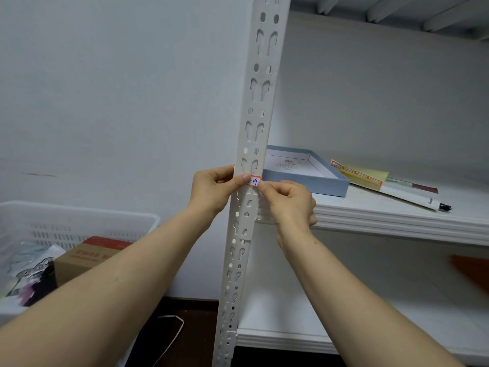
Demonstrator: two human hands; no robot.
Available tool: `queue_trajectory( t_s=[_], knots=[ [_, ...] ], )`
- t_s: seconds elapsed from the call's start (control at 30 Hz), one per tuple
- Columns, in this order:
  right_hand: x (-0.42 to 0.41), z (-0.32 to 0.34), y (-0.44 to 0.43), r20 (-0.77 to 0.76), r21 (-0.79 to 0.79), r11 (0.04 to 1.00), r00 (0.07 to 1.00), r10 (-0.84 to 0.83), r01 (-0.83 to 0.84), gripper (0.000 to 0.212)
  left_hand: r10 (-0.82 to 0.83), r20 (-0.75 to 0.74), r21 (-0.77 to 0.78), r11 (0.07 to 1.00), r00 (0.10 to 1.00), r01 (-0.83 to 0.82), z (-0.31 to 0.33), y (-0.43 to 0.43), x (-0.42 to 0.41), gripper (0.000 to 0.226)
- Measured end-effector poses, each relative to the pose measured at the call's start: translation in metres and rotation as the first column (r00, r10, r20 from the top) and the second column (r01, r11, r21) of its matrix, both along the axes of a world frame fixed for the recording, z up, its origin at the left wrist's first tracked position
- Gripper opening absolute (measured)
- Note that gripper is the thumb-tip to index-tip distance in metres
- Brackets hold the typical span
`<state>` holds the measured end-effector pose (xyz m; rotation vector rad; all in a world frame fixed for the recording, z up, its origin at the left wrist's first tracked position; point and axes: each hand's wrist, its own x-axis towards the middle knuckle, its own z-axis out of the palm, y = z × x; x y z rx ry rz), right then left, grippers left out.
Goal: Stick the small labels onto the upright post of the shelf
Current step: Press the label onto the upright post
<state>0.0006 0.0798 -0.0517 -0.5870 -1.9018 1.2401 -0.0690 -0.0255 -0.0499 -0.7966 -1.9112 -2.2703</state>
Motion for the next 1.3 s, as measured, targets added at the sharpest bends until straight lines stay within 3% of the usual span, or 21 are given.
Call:
queue_trajectory(
  t_s=[0.17, 0.33, 0.5, 0.57, 0.73, 0.83, 1.1, 1.2, 1.3],
  knots=[
    [0.003, 0.002, 0.001, 0.005, 0.167, 0.985, 0.999, -0.039, 0.037, 0.013, 0.016, -0.012, -0.019, 1.000, 1.000, -0.016, 0.001, 0.000, 0.000, 0.019],
    [0.002, 0.002, 0.000, 0.006, 0.332, 0.939, 0.995, -0.096, 0.088, 0.017, 0.028, -0.027, -0.033, 0.999, 0.999, -0.029, 0.002, 0.000, 0.001, 0.020],
    [0.004, 0.000, 0.010, 0.053, 0.282, 0.955, 0.993, -0.108, 0.089, 0.011, 0.011, -0.014, -0.034, 0.999, 1.000, -0.011, 0.001, -0.001, 0.000, 0.018],
    [0.003, -0.001, 0.014, 0.017, 0.262, 0.965, 0.999, -0.035, 0.029, 0.005, 0.001, -0.011, -0.028, 1.000, 1.000, -0.001, 0.001, -0.002, 0.000, 0.017],
    [-0.004, 0.010, 0.015, -0.038, 0.164, 0.950, 0.961, 0.274, -0.265, 0.044, -0.054, -0.007, -0.013, 0.998, 0.999, 0.053, 0.001, -0.005, 0.001, 0.011],
    [-0.011, 0.015, 0.018, -0.040, 0.140, 0.907, 0.913, 0.405, -0.397, 0.021, -0.013, -0.019, -0.024, 1.000, 1.000, 0.013, 0.001, -0.004, 0.000, 0.017],
    [-0.009, 0.023, 0.031, -0.056, 0.089, 0.835, 0.834, 0.548, -0.543, 0.020, -0.013, -0.053, -0.051, 0.999, 0.999, 0.011, -0.001, -0.005, -0.003, 0.018],
    [-0.008, 0.026, 0.032, -0.005, 0.092, 0.824, 0.828, 0.561, -0.559, 0.021, -0.002, 0.025, -0.003, 1.000, 1.000, 0.002, -0.002, -0.005, -0.002, 0.010],
    [-0.015, 0.024, 0.028, 0.069, 0.183, 0.851, 0.870, 0.488, -0.492, 0.022, 0.016, 0.091, 0.019, 1.000, 0.996, -0.018, 0.001, -0.004, 0.000, 0.026]
  ],
)
